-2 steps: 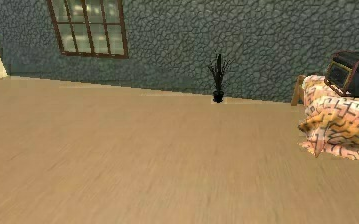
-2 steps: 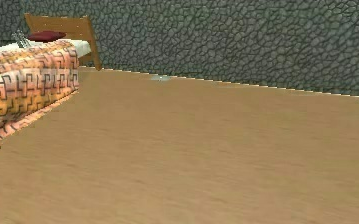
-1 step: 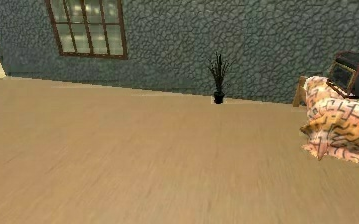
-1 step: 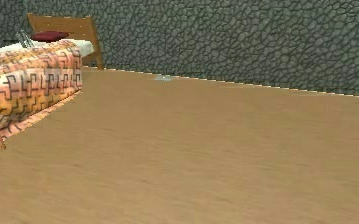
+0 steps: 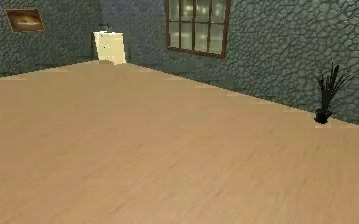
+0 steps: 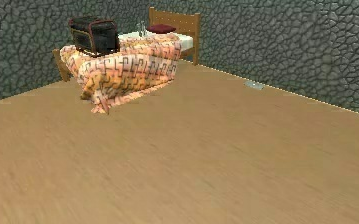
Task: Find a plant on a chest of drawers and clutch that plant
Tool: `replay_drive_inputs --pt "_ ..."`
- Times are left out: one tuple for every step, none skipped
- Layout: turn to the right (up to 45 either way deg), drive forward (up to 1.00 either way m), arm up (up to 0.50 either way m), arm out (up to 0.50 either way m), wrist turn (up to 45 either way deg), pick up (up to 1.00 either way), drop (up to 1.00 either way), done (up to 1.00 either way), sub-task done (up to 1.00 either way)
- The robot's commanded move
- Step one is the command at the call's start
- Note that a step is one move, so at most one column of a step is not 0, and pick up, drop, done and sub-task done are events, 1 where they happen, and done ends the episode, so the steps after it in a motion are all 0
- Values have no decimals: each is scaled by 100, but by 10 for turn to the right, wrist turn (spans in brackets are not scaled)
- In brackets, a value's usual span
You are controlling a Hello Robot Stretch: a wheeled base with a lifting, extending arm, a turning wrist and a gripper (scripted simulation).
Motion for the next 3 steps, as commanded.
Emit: replay_drive_inputs --pt "0 45 0 0 0 0 0 0 0" --pt "-210 0 0 0 0 0 0 0 0" --pt "0 100 0 0 0 0 0 0 0"
